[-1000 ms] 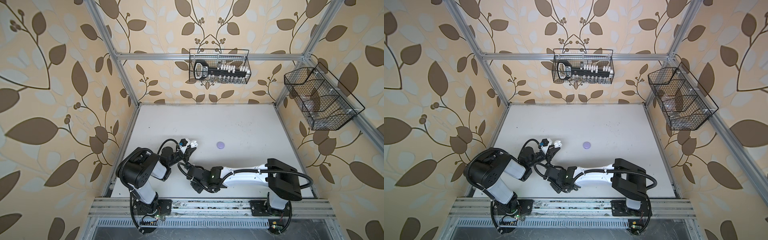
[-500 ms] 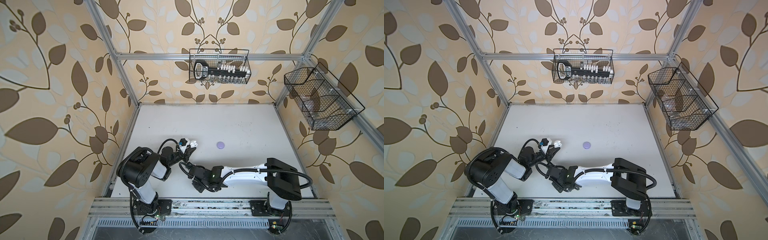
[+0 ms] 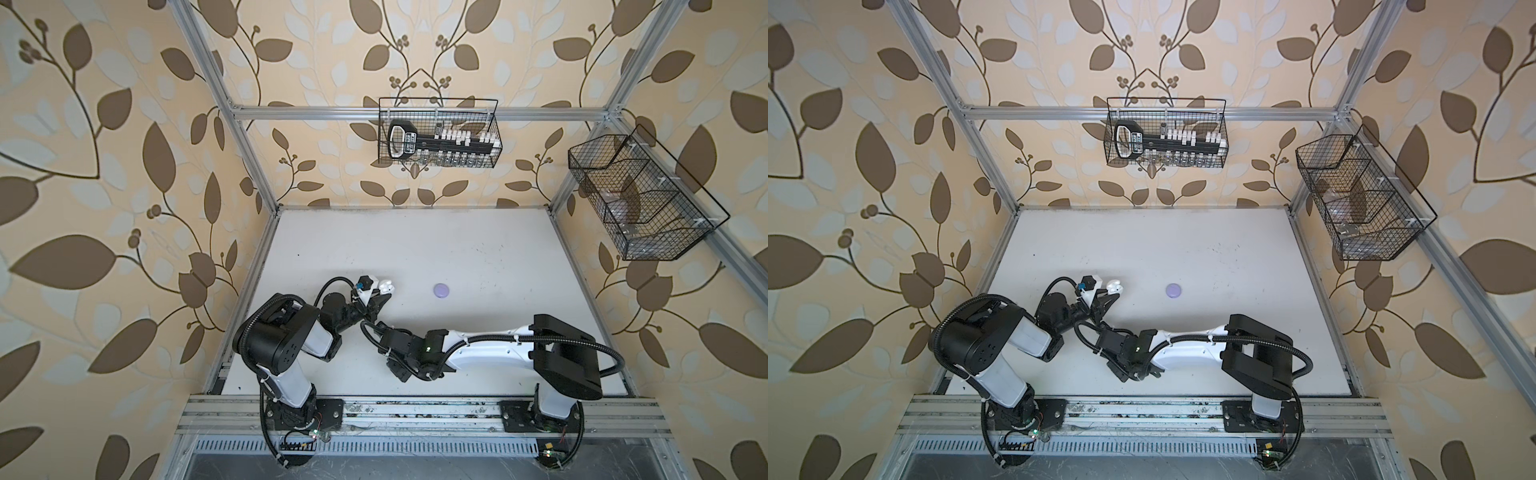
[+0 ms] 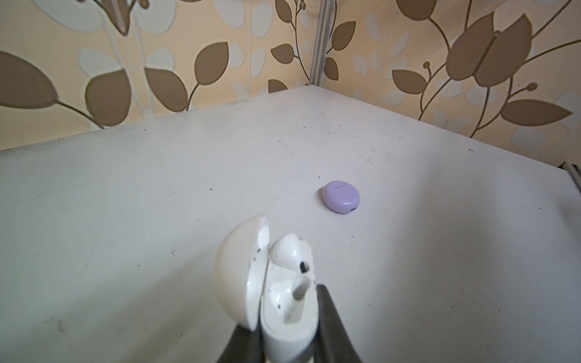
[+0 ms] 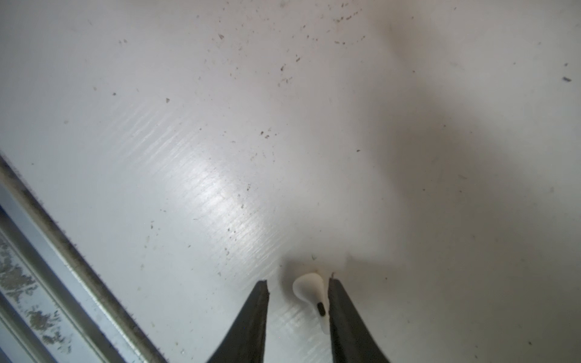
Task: Insert wireless bluetooth earbuds into charging case
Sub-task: Pick up the wireless bluetooth earbud from the bottom-center of the table.
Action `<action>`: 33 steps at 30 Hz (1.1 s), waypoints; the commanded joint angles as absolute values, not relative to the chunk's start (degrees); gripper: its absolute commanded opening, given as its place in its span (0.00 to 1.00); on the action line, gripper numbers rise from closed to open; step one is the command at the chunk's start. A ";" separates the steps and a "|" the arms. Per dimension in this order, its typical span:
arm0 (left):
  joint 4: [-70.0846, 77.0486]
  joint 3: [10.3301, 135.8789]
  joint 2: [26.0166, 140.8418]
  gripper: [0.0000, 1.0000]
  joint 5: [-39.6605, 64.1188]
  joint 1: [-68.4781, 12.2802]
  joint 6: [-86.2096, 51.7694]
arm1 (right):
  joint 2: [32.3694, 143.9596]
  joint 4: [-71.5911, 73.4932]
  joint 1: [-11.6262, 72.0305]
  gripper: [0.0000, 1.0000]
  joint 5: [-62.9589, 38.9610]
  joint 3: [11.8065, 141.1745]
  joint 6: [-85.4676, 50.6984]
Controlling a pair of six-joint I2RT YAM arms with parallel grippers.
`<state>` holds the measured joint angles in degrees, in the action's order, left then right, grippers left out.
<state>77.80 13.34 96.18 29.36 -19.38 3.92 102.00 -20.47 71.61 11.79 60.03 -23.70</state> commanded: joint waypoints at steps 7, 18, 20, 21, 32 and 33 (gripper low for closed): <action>81.43 14.85 96.53 0.07 29.88 -18.54 3.27 | 103.86 -19.79 71.28 0.34 12.31 57.83 -23.02; 81.40 14.82 96.62 0.07 29.97 -18.46 3.35 | 104.75 -20.13 71.39 0.32 12.22 58.17 -22.59; 81.43 14.85 96.50 0.07 29.97 -18.46 3.33 | 104.94 -20.30 71.43 0.32 12.22 58.21 -22.52; 81.41 14.85 96.60 0.07 30.06 -18.46 3.34 | 105.02 -20.39 71.44 0.32 12.30 58.36 -22.46; 81.44 14.77 96.50 0.07 30.23 -18.46 3.33 | 105.79 -21.34 71.27 0.29 12.82 59.07 -22.03; 81.46 14.77 96.50 0.07 30.23 -18.46 3.30 | 105.81 -21.36 71.18 0.28 12.83 59.08 -21.97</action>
